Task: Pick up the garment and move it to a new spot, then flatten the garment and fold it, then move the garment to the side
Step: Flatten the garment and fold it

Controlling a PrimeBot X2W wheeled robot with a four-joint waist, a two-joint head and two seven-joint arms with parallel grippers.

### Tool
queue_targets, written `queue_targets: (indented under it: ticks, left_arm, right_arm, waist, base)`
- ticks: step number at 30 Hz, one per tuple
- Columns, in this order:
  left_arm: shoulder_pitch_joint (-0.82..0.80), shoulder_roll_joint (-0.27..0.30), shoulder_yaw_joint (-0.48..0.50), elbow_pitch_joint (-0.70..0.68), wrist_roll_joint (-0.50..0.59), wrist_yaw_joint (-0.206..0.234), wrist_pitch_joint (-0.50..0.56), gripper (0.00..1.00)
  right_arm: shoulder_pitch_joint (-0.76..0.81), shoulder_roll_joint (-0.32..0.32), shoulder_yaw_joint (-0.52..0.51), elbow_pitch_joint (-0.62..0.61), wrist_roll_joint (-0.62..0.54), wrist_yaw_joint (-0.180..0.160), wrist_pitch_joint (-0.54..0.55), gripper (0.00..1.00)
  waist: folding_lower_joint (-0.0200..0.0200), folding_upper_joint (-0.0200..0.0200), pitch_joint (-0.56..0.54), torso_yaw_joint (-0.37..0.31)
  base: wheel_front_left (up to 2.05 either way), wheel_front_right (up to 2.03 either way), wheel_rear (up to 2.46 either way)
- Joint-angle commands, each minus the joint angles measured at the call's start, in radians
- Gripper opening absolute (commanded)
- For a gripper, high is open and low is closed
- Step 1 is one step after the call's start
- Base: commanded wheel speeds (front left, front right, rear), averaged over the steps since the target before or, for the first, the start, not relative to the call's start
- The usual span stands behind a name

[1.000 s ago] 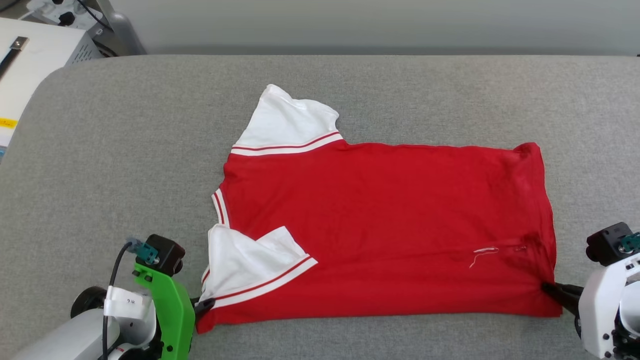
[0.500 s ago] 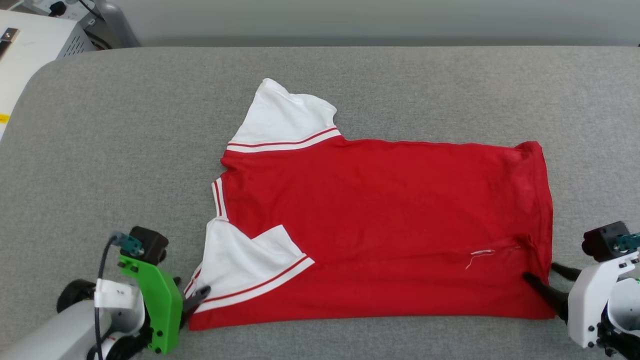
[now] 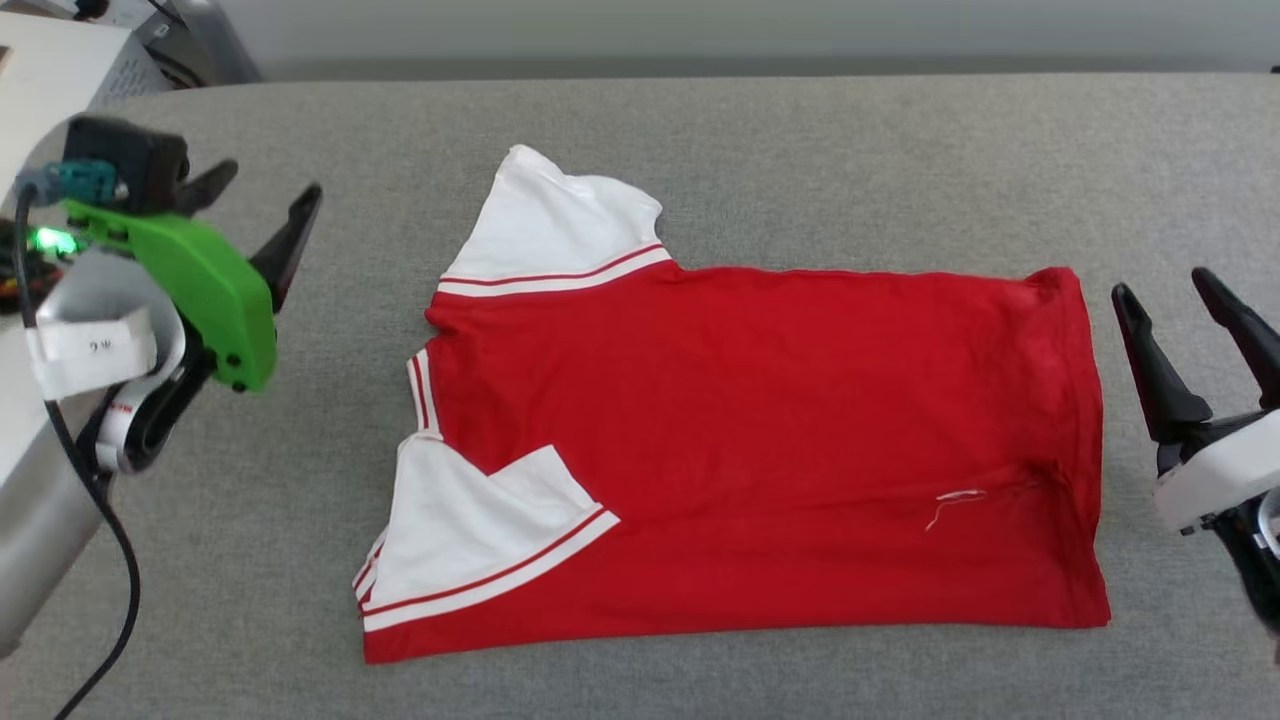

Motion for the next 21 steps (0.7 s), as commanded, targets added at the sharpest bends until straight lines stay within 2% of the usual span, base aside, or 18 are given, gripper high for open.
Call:
queue_targets:
  ticks: [1,4,8,14,17,21]
  left_arm:
    - [-0.054,-0.026,0.005,0.020,0.020,-0.001,-0.009,1.00]
    - [-0.153,-0.062,0.003,0.075,0.049,-0.029,0.006,1.00]
    - [-0.296,-0.108,-0.008,0.171,0.059,-0.094,0.076,1.00]
    - [-0.481,-0.184,-0.030,0.315,-0.033,-0.170,0.327,1.00]
    - [-0.545,-0.200,-0.054,0.356,-0.085,-0.189,0.469,1.00]
    - [-0.601,-0.212,-0.087,0.395,-0.108,-0.197,0.573,1.00]
  right_arm:
    - [-0.018,0.028,-0.015,-0.020,-0.029,-0.001,-0.015,1.00]
    - [-0.025,0.086,-0.033,-0.072,-0.083,-0.001,-0.027,1.00]
    - [-0.046,0.119,-0.032,-0.125,-0.121,-0.001,-0.029,1.00]
    - [-0.087,0.140,-0.011,-0.186,-0.141,-0.001,-0.019,1.00]
    - [-0.114,0.150,0.005,-0.211,-0.139,-0.001,-0.015,1.00]
    - [-0.142,0.151,0.017,-0.225,-0.138,-0.001,-0.013,1.00]
  waist:
    - [0.0000,0.0000,0.052,-0.023]
    - [0.0000,0.0000,0.103,-0.045]
    - [0.0000,0.0000,0.178,-0.077]
    - [0.0000,0.0000,0.289,-0.124]
    - [0.0000,0.0000,0.334,-0.147]
    - [0.0000,0.0000,0.379,-0.167]
  base:
    - [0.00,0.00,0.00]
    - [0.00,0.00,0.00]
    - [0.00,0.00,0.00]
    - [0.00,0.00,0.00]
    - [0.00,0.00,0.00]
    - [0.00,0.00,0.00]
